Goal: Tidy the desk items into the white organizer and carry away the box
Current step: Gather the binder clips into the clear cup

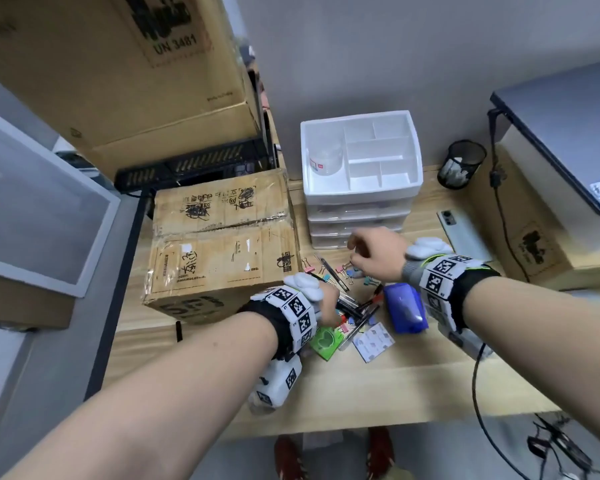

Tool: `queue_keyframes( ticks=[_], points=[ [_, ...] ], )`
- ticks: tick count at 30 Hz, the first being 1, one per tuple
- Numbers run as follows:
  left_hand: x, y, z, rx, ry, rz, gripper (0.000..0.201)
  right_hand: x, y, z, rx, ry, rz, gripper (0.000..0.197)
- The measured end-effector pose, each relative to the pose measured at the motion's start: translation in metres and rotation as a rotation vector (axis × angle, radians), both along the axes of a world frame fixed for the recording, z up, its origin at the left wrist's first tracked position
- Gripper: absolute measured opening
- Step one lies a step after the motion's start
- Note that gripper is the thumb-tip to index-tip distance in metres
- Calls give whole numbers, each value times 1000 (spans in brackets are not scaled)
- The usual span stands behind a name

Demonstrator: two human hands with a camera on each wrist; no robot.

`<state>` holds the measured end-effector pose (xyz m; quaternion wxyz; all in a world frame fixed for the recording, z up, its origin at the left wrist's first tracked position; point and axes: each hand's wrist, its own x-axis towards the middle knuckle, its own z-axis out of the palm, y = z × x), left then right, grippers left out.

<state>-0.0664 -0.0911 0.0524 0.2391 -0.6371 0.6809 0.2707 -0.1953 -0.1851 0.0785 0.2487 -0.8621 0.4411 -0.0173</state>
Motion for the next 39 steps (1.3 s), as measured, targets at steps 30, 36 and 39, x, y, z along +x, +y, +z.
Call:
queue_keyframes(
  ticks=[30,36,39],
  points=[
    [63,-72,104,-628,-52,220,61,84,-106,65,-341,-187,-160,68],
    [56,-78,117,-755,144,387,78,51,-82,69,-135,-292,-82,57],
    [38,-80,117,-661,216,415,71,37,-68,64,-70,-329,-95,65]
  ],
)
